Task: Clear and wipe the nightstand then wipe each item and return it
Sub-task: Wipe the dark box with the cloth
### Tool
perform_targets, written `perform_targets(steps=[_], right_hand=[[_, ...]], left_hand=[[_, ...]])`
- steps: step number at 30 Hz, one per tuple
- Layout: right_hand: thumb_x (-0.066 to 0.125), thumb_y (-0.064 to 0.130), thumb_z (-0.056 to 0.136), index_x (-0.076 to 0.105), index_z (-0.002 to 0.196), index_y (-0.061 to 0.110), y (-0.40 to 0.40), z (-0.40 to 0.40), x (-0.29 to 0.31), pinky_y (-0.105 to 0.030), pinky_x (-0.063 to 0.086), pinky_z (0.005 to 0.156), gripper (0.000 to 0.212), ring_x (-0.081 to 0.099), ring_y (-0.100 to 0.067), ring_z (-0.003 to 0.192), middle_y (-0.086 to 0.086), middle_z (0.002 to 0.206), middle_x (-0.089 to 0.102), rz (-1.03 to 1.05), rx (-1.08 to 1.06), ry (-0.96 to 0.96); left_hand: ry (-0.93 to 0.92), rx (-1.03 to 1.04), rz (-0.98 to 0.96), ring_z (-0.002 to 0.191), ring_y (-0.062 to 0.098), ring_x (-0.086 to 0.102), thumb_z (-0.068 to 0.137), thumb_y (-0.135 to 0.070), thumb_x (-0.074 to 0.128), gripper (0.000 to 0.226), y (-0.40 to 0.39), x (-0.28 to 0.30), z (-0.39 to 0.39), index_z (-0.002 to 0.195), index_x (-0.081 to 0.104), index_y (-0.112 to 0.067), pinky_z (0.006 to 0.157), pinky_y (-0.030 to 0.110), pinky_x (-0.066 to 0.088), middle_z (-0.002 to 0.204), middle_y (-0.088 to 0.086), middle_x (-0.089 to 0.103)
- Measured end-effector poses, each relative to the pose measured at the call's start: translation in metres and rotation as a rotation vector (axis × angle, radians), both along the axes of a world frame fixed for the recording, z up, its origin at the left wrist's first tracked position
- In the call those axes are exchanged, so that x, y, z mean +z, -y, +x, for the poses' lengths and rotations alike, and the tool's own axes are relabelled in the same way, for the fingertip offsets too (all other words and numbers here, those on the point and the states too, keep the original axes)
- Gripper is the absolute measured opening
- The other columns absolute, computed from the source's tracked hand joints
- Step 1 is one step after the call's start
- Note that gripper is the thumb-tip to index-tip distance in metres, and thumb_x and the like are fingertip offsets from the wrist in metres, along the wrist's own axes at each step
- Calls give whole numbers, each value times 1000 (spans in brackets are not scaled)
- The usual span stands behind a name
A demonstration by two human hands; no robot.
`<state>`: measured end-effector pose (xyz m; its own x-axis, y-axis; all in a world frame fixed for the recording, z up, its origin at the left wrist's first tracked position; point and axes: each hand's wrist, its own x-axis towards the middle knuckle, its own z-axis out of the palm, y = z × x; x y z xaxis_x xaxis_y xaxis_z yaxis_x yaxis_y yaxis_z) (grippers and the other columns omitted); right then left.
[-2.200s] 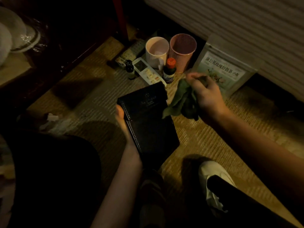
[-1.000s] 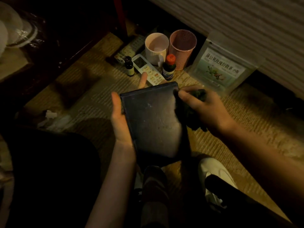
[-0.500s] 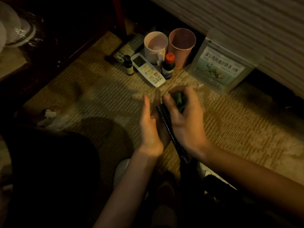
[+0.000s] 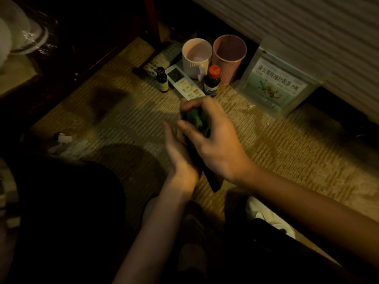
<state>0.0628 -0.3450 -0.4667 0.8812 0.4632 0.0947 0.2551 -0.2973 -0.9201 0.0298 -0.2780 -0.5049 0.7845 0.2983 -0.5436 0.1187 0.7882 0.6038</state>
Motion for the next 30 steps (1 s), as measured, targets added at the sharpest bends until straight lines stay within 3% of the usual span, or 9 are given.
perform_targets(steps=[2, 4, 6, 8, 14, 21, 24, 27, 30], right_hand=[[64, 23, 84, 55, 103, 17, -3, 3, 1, -12, 38, 84, 23, 48, -13, 103, -2, 108, 51, -57, 29, 81], [66, 22, 83, 58, 103, 11, -2, -2, -4, -18, 36, 82, 24, 44, -17, 101, -6, 107, 49, -194, 85, 214], [68, 17, 82, 59, 102, 8, 1, -9, -10, -24, 36, 80, 24, 41, -20, 101, -10, 109, 49, -325, 136, 341], [71, 14, 78, 56, 101, 11, 7, -15, -17, -29, 40, 79, 27, 41, -23, 102, -11, 113, 48, -401, 182, 411], [67, 13, 76, 47, 97, 15, 35, -36, -39, -35, 42, 80, 29, 40, -26, 104, -14, 114, 46, -427, 293, 363], [48, 30, 83, 40, 96, 19, 75, -53, -89, -36, 47, 77, 19, 38, -25, 102, -10, 108, 42, -535, 478, 423], [47, 29, 79, 45, 99, 20, 93, -53, -106, -38, 49, 76, 22, 40, -20, 95, -14, 104, 54, -576, 479, 216], [52, 29, 81, 61, 89, 15, 91, -44, -94, -22, 39, 81, 18, 51, -13, 91, -4, 96, 58, -419, 237, -10], [61, 19, 86, 62, 89, 26, 85, -34, -79, -9, 39, 78, 8, 56, 7, 86, 16, 90, 59, -279, 53, -207]], left_hand=[[22, 2, -3, 84, 6, 69, 100, -51, 14, 58, 3, -2, 0, 116, 57, -17, 73, 22, 54, 95, 0, 72], [24, 27, -26, 100, 6, 63, 99, -54, 10, 66, -1, 1, 0, 138, 43, -12, 82, 26, 51, 124, 7, 62], [90, 44, -65, 100, 9, 63, 97, -57, 7, 71, -5, -4, -1, 149, 24, -11, 85, 30, 48, 118, 8, 63], [122, 26, -103, 97, 13, 66, 96, -58, 6, 71, -5, -16, -2, 148, 30, -16, 93, 33, 45, 105, 2, 68], [81, 90, -157, 131, 28, 44, 94, -62, 6, 69, -14, -28, -3, 143, 39, -26, 108, 46, 34, 145, 5, 45], [88, 81, 34, 131, 23, 45, 81, -48, 54, 71, -20, -28, -2, 146, 33, -26, 102, 45, 40, 143, 0, 48], [144, -58, 189, 130, 17, 46, 80, -30, 57, 69, -29, -30, 7, 144, 30, -32, 99, 42, 42, 145, -2, 44], [77, -339, 303, 128, 16, 49, 80, -29, 63, 68, -25, -36, 7, 142, 35, -30, 104, 42, 41, 140, -2, 49], [-84, -330, 49, 121, 24, 55, 83, -43, 55, 63, -12, -40, -1, 141, 42, -22, 101, 45, 43, 131, 5, 57]])
